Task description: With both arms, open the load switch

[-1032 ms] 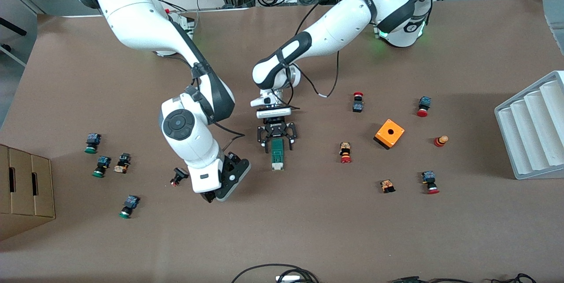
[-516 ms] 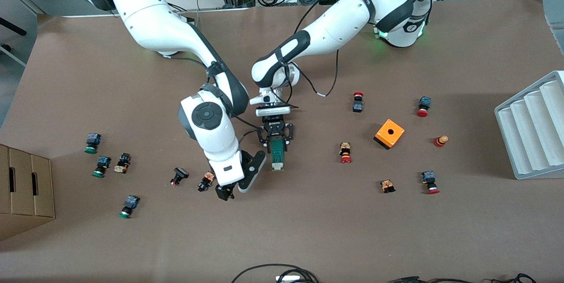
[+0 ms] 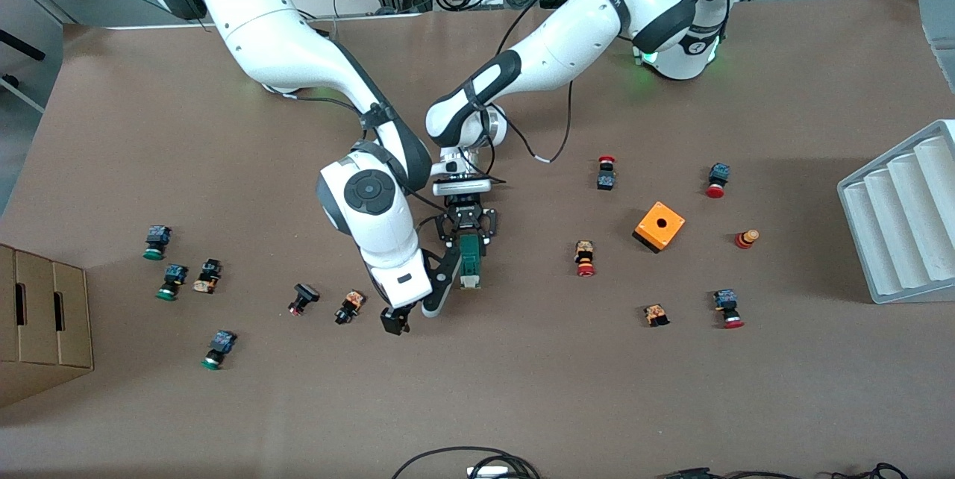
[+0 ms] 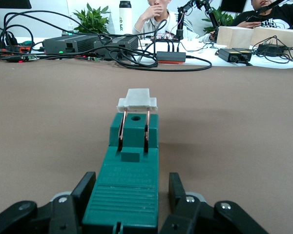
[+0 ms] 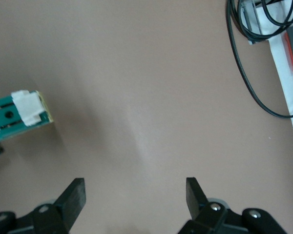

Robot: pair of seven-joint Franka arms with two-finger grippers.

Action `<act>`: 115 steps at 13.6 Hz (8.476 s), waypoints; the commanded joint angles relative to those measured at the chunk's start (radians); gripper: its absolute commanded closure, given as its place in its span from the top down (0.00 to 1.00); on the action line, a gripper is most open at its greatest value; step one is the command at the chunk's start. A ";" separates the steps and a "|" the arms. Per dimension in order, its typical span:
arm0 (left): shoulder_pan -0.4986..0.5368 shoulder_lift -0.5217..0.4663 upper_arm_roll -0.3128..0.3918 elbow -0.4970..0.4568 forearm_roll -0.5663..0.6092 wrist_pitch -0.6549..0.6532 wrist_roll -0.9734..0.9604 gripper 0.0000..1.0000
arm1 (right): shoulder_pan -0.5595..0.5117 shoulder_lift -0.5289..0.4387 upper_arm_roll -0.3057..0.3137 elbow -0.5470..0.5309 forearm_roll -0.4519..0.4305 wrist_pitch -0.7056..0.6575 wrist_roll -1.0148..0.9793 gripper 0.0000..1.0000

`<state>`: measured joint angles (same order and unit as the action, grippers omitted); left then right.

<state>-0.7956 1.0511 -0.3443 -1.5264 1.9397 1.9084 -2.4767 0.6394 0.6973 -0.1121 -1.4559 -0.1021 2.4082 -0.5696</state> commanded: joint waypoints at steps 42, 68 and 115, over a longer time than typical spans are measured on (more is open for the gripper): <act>-0.014 0.012 0.013 0.002 0.009 -0.029 -0.021 0.54 | 0.132 0.183 -0.031 0.121 0.177 0.040 -0.096 0.94; -0.016 0.012 0.013 0.000 0.009 -0.034 -0.024 0.54 | 0.166 0.185 -0.049 0.106 0.182 0.037 -0.092 0.93; -0.016 0.012 0.013 0.000 0.009 -0.034 -0.024 0.54 | 0.168 0.192 -0.051 0.091 0.177 0.039 -0.093 0.77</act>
<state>-0.8002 1.0532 -0.3409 -1.5289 1.9419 1.8904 -2.4790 0.7928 0.8789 -0.1447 -1.3668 0.0406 2.4398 -0.6521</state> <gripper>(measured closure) 0.458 0.229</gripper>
